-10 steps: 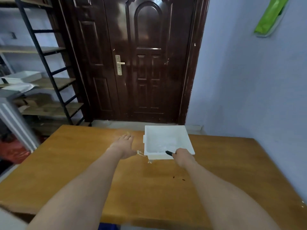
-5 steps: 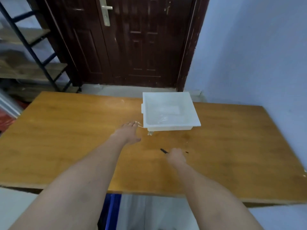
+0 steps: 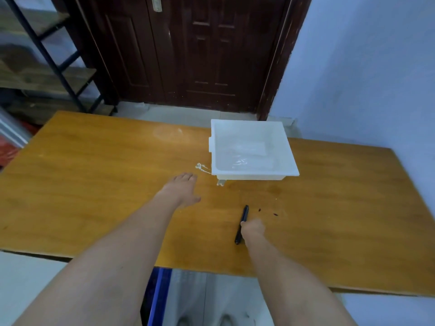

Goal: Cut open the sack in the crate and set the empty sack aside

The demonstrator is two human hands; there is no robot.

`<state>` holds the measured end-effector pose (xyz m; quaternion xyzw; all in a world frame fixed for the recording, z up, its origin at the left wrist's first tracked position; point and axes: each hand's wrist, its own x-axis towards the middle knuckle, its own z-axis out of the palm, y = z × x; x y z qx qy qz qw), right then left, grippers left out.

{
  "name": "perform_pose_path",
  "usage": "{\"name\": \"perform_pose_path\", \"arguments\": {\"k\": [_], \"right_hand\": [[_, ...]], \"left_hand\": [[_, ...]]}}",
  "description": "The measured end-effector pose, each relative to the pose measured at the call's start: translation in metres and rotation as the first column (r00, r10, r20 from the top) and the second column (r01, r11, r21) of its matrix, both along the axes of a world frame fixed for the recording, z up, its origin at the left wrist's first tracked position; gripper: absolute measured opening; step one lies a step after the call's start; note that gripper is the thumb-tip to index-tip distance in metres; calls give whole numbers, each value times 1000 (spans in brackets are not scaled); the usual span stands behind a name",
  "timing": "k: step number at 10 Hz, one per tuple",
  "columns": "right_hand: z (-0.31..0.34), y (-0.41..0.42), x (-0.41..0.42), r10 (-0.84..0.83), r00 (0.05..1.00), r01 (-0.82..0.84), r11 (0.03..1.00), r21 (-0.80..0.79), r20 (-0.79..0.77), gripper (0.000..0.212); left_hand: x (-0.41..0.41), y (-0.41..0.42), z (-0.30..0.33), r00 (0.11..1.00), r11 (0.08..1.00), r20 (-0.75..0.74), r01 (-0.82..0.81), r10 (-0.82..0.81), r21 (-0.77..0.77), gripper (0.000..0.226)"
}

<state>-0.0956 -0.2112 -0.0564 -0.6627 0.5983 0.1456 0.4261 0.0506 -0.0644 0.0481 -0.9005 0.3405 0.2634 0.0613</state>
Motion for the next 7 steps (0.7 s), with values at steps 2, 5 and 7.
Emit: {"name": "perform_pose_path", "arguments": {"k": [2,5,7], "right_hand": [[-1,-5,8,74,997,-74,995,-74,1,31],[3,-4,10,129,991,-126,989,-79,45,17],[3,-8,7,127,992,-126,985,-114,2,37]], "left_hand": [[4,0,-2,1000,1000,3,-10,10,-3,77],[0,-5,-1,1000,1000,0,14,-14,0,75],[0,-5,10,999,999,30,29,-28,-18,76]]}}
